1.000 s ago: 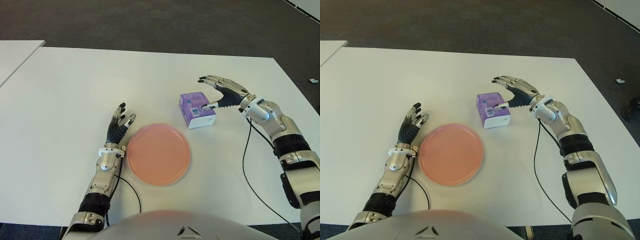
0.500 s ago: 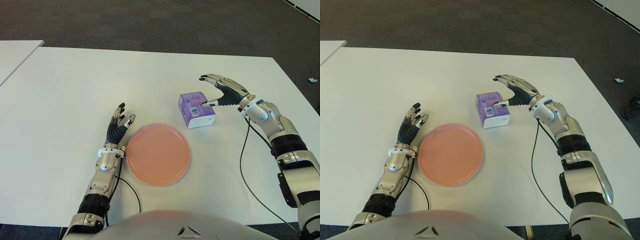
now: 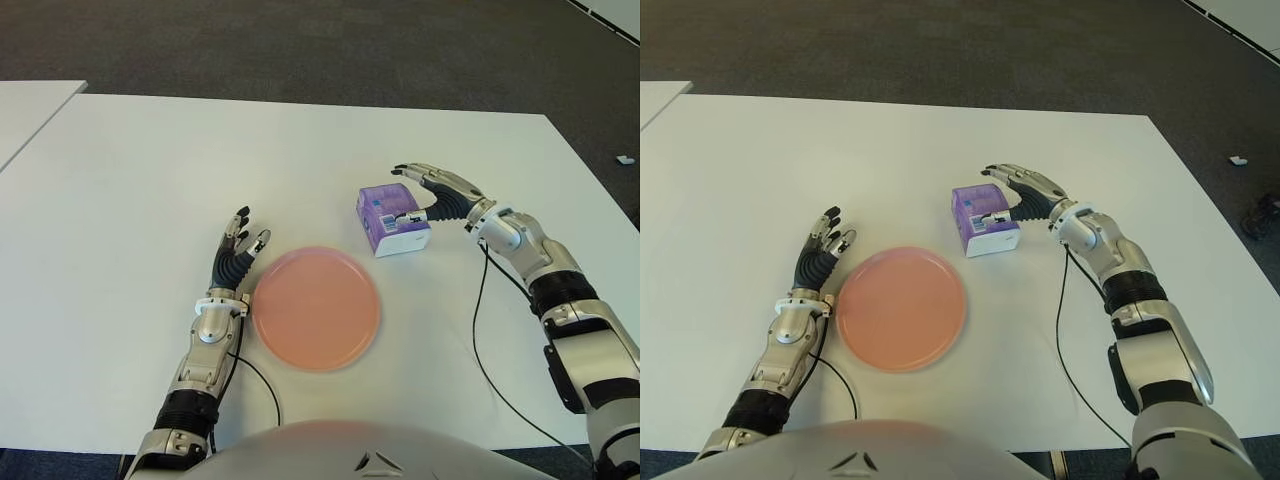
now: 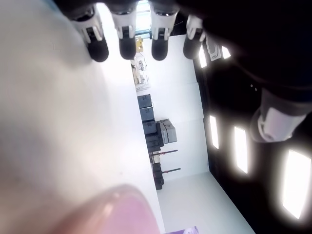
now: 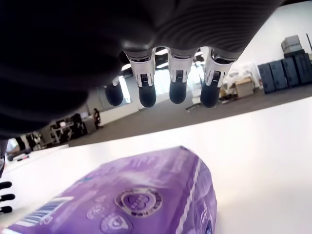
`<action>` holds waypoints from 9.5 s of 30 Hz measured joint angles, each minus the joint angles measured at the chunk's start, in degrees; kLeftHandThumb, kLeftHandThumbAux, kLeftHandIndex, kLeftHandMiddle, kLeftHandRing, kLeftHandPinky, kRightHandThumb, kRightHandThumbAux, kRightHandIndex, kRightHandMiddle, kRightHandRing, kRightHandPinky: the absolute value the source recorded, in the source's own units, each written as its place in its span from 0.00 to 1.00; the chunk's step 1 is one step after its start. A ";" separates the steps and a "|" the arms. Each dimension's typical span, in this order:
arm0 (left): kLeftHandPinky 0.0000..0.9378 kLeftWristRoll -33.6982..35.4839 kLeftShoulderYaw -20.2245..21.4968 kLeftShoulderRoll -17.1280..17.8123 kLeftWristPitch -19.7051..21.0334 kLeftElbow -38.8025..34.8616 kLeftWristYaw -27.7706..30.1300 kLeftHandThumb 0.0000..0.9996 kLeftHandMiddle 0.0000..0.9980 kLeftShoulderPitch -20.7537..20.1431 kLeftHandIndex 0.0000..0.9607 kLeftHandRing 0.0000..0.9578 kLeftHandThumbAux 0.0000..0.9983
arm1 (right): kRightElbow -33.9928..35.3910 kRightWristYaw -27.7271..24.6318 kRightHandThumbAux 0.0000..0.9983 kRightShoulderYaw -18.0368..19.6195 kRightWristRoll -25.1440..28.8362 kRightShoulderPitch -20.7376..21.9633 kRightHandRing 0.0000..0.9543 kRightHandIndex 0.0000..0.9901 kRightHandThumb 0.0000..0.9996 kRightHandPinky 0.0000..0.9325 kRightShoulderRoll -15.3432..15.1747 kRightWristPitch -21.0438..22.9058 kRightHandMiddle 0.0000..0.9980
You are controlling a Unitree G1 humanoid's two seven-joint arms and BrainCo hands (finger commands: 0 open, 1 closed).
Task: Put the tissue paper into the plate.
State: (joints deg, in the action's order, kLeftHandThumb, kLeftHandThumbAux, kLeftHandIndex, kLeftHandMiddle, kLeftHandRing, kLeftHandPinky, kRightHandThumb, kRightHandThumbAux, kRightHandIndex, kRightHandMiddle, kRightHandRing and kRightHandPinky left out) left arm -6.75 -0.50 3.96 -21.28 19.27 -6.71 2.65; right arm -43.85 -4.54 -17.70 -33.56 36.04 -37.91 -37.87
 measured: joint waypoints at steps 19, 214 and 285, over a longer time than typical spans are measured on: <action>0.00 -0.07 -0.28 0.14 1.34 -1.03 0.06 0.00 0.00 0.25 0.00 0.00 0.44 | -5.65 -0.73 0.31 -3.88 -1.15 1.96 0.00 0.00 0.29 0.00 1.47 -2.19 0.00; 0.00 -1.71 0.06 -0.33 1.68 -1.30 -0.94 0.00 0.00 0.90 0.00 0.00 0.43 | -11.74 34.31 0.56 -25.61 -17.80 0.97 0.36 0.25 0.33 0.37 1.87 3.33 0.35; 0.00 -1.13 0.12 -0.30 1.48 -1.55 -0.93 0.00 0.00 0.89 0.00 0.00 0.43 | -9.11 60.64 0.69 -17.05 -14.97 -6.90 0.91 0.83 0.93 0.92 7.87 9.45 0.87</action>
State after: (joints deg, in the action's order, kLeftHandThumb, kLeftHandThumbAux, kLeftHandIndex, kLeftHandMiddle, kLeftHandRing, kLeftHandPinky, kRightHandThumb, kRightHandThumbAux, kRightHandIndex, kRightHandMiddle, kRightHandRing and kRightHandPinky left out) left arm -7.87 -0.38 3.66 -19.80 17.72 -7.64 3.54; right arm -52.95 56.09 -34.75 -48.53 29.15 -30.04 -28.42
